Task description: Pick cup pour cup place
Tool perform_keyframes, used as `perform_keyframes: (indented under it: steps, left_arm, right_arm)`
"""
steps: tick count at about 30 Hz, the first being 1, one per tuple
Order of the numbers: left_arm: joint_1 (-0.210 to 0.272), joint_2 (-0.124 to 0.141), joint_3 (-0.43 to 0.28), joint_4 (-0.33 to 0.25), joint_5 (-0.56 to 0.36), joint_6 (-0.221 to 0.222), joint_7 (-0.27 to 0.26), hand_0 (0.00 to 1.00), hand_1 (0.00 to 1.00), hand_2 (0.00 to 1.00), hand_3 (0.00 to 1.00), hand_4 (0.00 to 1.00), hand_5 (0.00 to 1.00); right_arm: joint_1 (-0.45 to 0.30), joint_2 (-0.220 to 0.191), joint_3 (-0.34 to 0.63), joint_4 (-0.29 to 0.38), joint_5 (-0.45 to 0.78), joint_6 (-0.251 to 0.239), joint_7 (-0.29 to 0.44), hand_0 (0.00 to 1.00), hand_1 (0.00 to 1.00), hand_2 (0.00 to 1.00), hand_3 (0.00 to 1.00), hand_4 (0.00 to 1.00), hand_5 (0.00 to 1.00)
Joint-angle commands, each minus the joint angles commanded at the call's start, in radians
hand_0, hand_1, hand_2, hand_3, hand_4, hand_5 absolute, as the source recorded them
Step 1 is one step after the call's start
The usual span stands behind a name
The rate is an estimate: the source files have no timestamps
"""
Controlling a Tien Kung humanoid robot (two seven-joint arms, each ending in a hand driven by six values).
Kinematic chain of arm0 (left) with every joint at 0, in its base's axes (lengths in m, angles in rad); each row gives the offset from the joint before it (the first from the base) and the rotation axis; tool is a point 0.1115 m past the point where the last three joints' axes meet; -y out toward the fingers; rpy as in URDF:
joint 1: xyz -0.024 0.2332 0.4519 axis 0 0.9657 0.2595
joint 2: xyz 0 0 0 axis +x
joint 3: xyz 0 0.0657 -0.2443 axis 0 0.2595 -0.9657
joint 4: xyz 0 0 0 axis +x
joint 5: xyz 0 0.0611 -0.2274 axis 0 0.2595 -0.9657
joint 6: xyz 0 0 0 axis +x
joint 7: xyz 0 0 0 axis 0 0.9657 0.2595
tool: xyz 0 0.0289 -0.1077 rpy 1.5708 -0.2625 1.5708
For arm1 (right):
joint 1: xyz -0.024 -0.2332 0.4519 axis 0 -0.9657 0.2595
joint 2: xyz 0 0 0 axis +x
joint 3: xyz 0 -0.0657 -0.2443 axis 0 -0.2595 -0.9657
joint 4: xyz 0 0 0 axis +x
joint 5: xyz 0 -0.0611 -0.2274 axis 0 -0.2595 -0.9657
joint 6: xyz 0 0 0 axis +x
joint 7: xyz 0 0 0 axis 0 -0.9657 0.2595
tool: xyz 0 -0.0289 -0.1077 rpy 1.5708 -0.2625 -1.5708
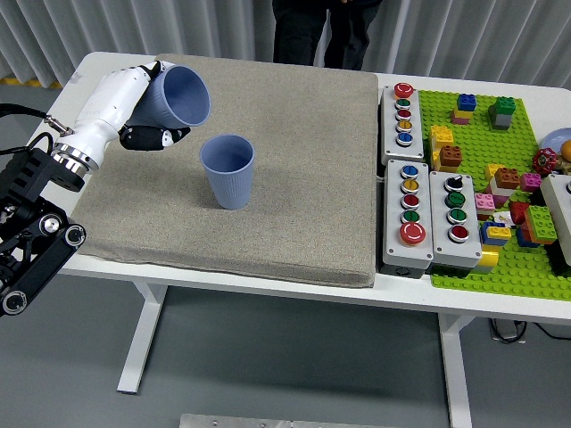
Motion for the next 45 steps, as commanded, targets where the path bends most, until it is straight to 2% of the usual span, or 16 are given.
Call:
perform_keyframes:
  steps: [2,5,15,20,25,45]
  left_arm:
    - [-0.005,0.003,0.005,0.001,0.074,-0.001,0.007,0.514,0.526,0.540,0.540,0.697,0.081]
    - [-0.010,0.006,0.017,0.003,0.115,0.000,0.009,0.514,0.526,0.540,0.540,0.697,0.081]
    - [-0.015,0.005,0.034,0.003,0.109,-0.001,0.009,0.516,0.531,0.544,0.545,0.689,0.063]
    - [-0.016,0.009,0.043,-0.002,0.134,0.013,0.005,0.516,0.531,0.544,0.545,0.689,0.063]
    - [-0.015,0.019,0.055,-0.015,0.198,0.032,0.000,0.520,0.532,0.547,0.545,0.685,0.054]
    - [-0.038,0.064,0.116,-0.022,0.239,0.044,0.019,0.524,0.535,0.548,0.543,0.680,0.040]
  right_arm:
    - [0.001,0.000,-0.002,0.000,0.002,0.000,0.000,0.723,0.689,0.739,0.700,0.319,0.297]
    - [0.001,-0.001,-0.006,0.000,0.009,0.000,0.001,0.723,0.689,0.739,0.700,0.319,0.297]
    - [0.002,-0.003,-0.015,0.000,0.018,0.001,0.002,0.723,0.689,0.739,0.699,0.320,0.293]
    - [0.000,-0.002,-0.014,0.000,0.016,0.002,0.001,0.723,0.689,0.739,0.699,0.320,0.293]
    - [-0.003,-0.002,-0.013,0.000,0.013,0.002,0.001,0.722,0.689,0.739,0.698,0.320,0.290]
    - [-0.004,-0.002,-0.011,0.000,0.012,0.002,0.001,0.723,0.690,0.737,0.697,0.318,0.278]
